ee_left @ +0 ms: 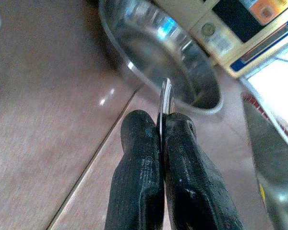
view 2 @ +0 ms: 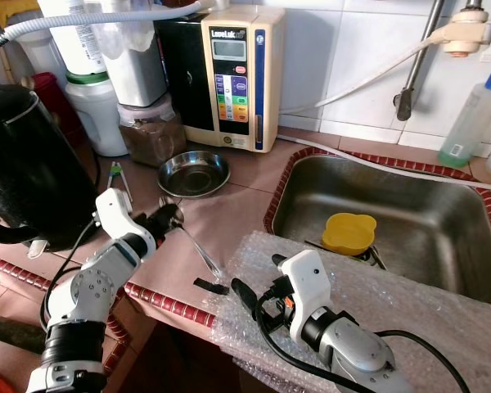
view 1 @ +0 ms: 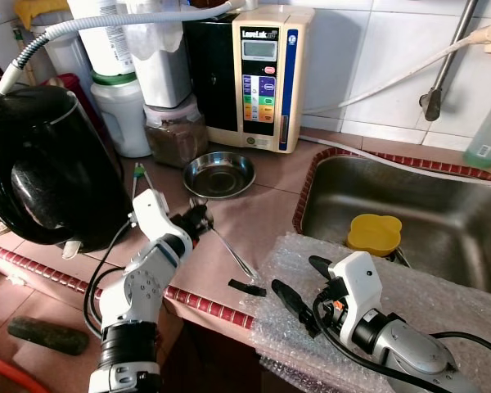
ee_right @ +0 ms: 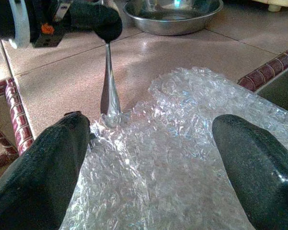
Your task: Kitchen organization
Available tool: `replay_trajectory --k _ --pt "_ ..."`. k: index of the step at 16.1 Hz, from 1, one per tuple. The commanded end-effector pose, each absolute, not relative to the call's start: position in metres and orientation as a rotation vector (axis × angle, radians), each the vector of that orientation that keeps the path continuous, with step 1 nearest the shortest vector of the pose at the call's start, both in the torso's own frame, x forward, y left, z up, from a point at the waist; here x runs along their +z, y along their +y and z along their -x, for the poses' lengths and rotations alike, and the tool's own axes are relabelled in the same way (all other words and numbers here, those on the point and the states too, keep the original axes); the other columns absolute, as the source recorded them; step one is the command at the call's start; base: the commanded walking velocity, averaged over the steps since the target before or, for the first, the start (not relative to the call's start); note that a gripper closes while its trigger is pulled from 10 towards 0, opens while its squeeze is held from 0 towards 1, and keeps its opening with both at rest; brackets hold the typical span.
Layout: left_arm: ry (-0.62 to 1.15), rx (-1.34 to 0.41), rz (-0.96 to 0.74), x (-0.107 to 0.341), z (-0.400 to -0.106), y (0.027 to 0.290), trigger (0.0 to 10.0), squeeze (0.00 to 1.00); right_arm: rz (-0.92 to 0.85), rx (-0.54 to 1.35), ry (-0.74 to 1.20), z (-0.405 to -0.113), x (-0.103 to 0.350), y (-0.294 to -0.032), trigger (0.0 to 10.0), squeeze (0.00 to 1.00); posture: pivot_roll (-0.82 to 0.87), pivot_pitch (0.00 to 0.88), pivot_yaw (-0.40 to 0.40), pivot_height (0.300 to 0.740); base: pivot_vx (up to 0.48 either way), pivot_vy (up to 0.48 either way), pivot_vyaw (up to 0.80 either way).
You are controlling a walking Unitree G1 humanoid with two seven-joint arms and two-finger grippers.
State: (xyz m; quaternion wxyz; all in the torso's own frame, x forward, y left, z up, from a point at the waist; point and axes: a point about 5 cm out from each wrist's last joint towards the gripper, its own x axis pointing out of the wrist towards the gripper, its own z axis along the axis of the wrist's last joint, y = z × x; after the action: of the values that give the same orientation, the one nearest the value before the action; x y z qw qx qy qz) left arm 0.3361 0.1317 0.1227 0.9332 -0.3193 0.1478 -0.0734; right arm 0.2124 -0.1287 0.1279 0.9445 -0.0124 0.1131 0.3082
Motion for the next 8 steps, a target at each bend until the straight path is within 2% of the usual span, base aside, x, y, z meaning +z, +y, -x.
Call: replay_trajectory --k 1,3,8 --pt "0.267 -0.151 0.606 0.13 -0.34 0.133 0.0 0.0 0.024 0.633 0.22 -0.213 0.13 -0.129 10.0 0.0 -0.02 0.0 0.088 0.74 0.0 0.0 0.0" --pt "0.052 -0.236 0.51 0.173 -0.351 0.127 0.0 0.0 0.04 0.559 0.178 -0.223 0.134 -0.134 10.0 0.0 -0.02 0.0 0.087 0.74 0.0 0.0 0.0" --pt "-0.073 -0.308 0.423 0.194 -0.353 0.121 0.0 0.0 0.057 0.457 0.099 -0.235 0.144 -0.141 10.0 0.0 -0.02 0.0 0.089 0.74 0.0 0.0 0.0"
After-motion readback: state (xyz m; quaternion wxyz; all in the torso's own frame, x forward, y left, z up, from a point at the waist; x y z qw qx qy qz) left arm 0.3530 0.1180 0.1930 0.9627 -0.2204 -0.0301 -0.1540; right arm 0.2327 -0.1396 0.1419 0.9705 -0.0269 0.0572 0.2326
